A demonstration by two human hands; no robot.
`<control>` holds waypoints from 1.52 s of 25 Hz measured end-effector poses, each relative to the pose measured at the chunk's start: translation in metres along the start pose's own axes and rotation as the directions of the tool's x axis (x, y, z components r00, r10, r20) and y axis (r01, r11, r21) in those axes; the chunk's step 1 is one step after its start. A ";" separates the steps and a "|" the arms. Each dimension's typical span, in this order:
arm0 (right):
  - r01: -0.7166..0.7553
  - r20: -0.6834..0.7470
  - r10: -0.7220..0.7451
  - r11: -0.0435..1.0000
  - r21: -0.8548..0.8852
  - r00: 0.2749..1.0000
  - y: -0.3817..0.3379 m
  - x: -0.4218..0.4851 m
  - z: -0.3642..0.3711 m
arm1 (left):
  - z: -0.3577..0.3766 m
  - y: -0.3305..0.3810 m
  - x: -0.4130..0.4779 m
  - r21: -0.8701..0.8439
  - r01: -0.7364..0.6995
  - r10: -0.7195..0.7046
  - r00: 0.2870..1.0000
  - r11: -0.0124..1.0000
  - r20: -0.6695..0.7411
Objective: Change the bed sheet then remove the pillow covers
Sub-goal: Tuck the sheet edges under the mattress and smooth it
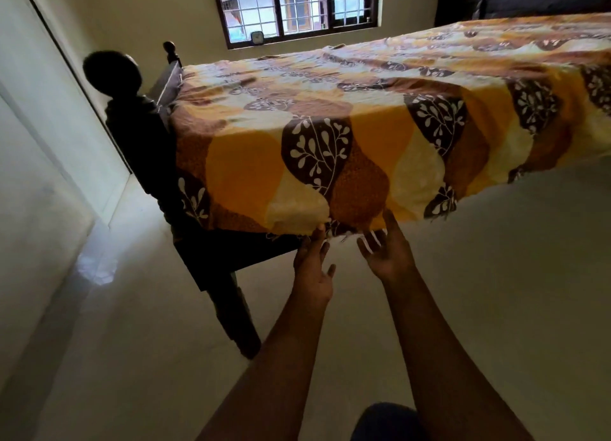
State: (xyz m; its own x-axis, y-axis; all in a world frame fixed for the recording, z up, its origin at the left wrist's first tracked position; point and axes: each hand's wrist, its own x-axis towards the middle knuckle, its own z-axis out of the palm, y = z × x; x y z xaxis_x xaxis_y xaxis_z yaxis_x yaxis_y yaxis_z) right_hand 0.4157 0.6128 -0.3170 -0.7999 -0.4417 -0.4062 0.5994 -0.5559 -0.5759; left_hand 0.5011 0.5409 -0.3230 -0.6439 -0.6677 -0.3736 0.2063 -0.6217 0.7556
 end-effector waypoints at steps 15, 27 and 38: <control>-0.140 0.024 0.142 0.987 -0.074 0.990 0.015 0.003 0.009 | -0.002 0.038 -0.051 -0.089 0.015 -0.026 0.992 0.996 -0.123; -0.209 0.224 0.142 0.926 0.314 0.964 0.035 -0.003 0.016 | -0.042 0.058 -0.046 -0.464 0.085 0.048 0.962 0.882 0.268; -0.181 0.603 -0.111 0.897 0.403 0.790 0.019 -0.010 0.020 | -0.048 0.052 -0.039 -0.411 0.044 0.090 0.950 0.911 0.300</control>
State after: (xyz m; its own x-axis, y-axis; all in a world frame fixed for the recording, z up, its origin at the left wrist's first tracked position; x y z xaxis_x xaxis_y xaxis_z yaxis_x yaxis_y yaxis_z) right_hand 0.4362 0.5924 -0.3093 -0.6816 -0.7115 0.1709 0.6941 -0.7026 -0.1569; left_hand 0.5719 0.5153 -0.2950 -0.8142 -0.5669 -0.1252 0.4625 -0.7637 0.4504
